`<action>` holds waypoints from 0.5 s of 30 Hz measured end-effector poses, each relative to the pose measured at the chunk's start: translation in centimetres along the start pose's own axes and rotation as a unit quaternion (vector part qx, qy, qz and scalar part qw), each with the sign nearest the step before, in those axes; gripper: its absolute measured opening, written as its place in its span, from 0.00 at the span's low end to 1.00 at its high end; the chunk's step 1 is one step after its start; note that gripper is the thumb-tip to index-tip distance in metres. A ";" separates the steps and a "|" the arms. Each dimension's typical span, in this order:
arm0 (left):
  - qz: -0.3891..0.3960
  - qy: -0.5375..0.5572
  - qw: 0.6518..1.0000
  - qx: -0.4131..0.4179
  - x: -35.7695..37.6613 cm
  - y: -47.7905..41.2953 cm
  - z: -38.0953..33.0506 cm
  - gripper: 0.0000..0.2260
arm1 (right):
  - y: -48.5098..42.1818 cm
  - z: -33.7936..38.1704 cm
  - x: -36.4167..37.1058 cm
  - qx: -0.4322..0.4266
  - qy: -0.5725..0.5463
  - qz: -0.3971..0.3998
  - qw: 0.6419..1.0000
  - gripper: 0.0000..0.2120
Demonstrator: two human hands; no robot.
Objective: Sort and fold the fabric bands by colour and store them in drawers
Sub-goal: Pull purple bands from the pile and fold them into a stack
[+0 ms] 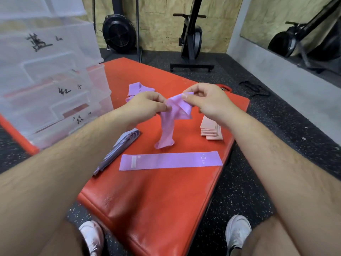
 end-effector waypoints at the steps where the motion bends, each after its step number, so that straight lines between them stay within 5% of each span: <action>1: 0.004 0.015 1.000 0.005 -0.1 0.3 -0.2 0.02 | 0.2 0.1 -0.1 0.006 -0.016 0.003 1.000 0.02; 11: -0.057 0.121 0.989 0.061 -0.1 3.7 -2.6 0.02 | 2.2 1.1 -0.5 0.055 -0.144 0.004 0.988 0.12; 15: -0.040 0.159 0.983 0.087 0.3 4.1 -2.7 0.07 | 2.7 1.5 -0.1 0.072 -0.177 0.013 0.982 0.07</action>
Point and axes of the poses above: each hand's wrist, its own y-axis away from the middle knuckle, its own x-axis out of the palm, z = x × y, the point moved 4 cm from there along -y, towards the middle knuckle
